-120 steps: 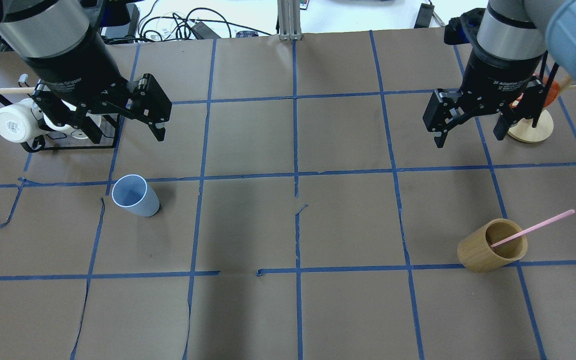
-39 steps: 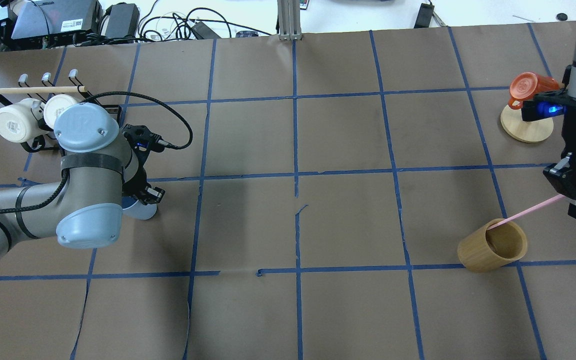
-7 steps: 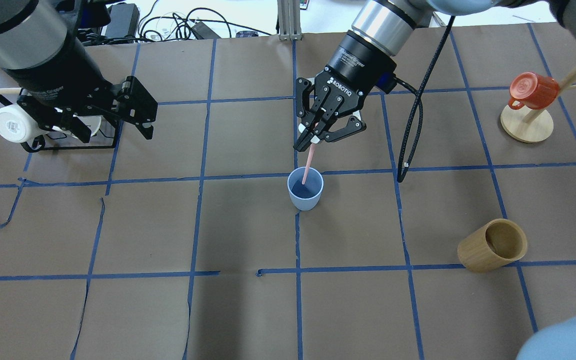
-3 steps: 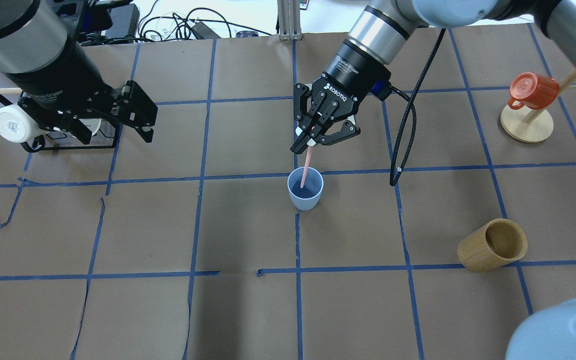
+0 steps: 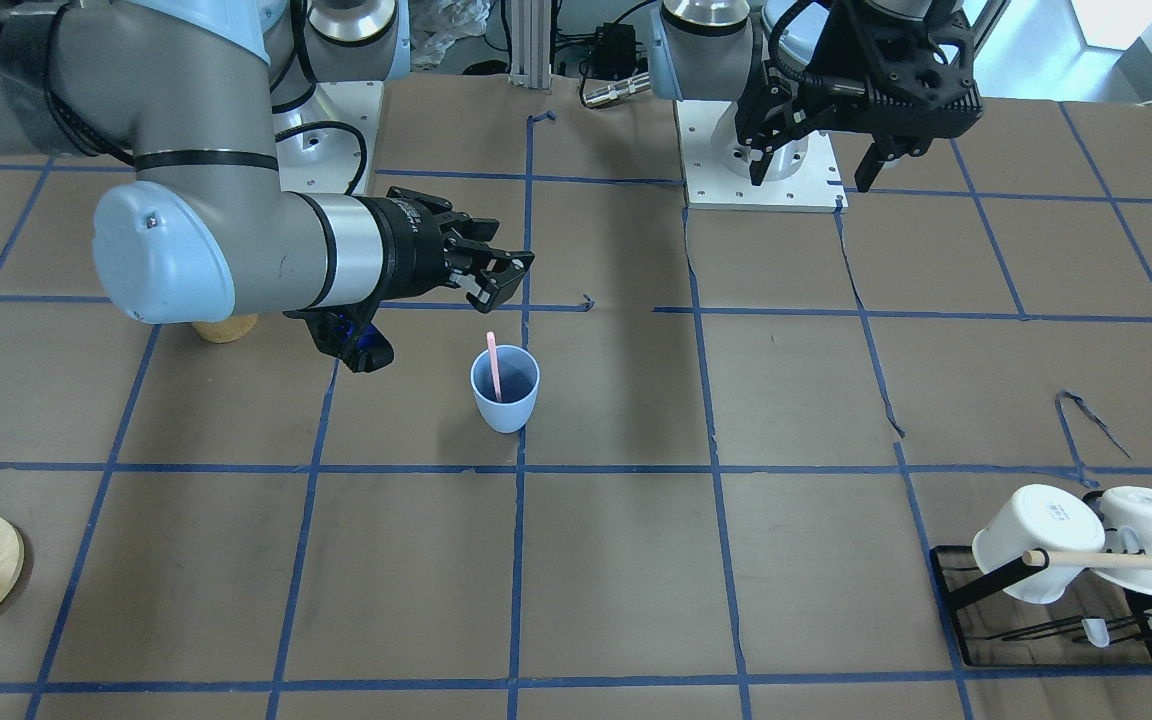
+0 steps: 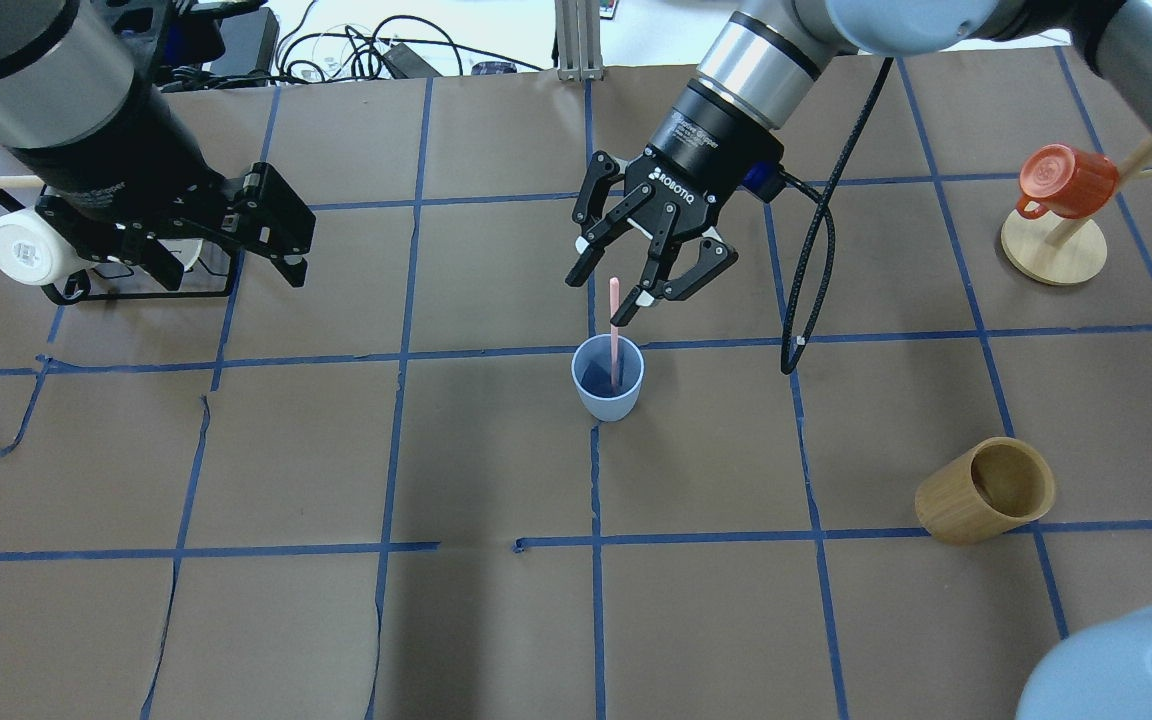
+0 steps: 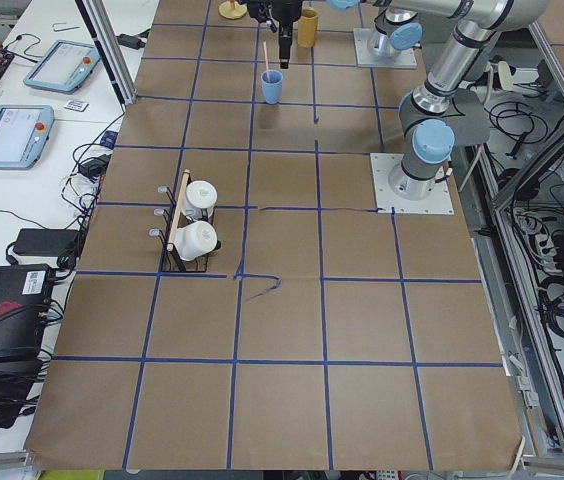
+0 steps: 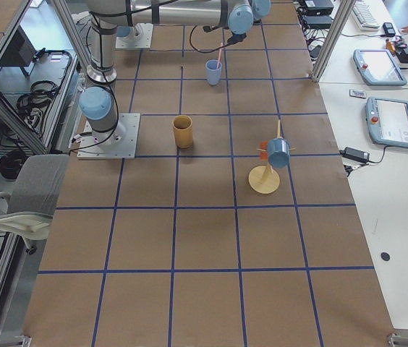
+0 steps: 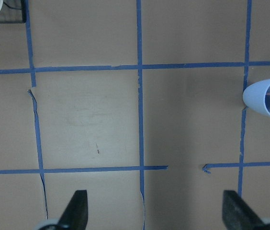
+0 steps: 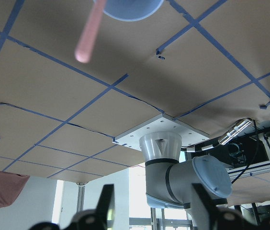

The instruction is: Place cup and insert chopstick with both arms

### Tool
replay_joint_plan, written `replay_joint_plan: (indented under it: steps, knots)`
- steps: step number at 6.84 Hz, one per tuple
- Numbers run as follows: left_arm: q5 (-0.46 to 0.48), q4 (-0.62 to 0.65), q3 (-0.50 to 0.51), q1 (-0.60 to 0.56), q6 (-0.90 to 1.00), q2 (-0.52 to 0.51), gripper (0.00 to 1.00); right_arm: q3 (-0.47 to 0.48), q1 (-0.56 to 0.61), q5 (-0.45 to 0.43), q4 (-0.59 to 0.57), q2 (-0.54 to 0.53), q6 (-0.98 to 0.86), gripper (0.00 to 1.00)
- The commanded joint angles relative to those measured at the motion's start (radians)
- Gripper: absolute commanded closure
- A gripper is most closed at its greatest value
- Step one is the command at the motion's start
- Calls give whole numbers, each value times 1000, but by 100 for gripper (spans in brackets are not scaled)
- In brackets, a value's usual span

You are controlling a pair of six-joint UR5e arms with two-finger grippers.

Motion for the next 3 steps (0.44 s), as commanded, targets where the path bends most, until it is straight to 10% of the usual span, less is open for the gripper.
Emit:
replay_joint_plan:
  steps: [1, 3]
  knots:
    - [-2, -5, 0, 0, 0, 2, 0, -12, -4, -92, -75, -40, 2, 0]
    - [-4, -6, 0, 0, 0, 2, 0, -9, -18, -396, -161, -86, -277, 0]
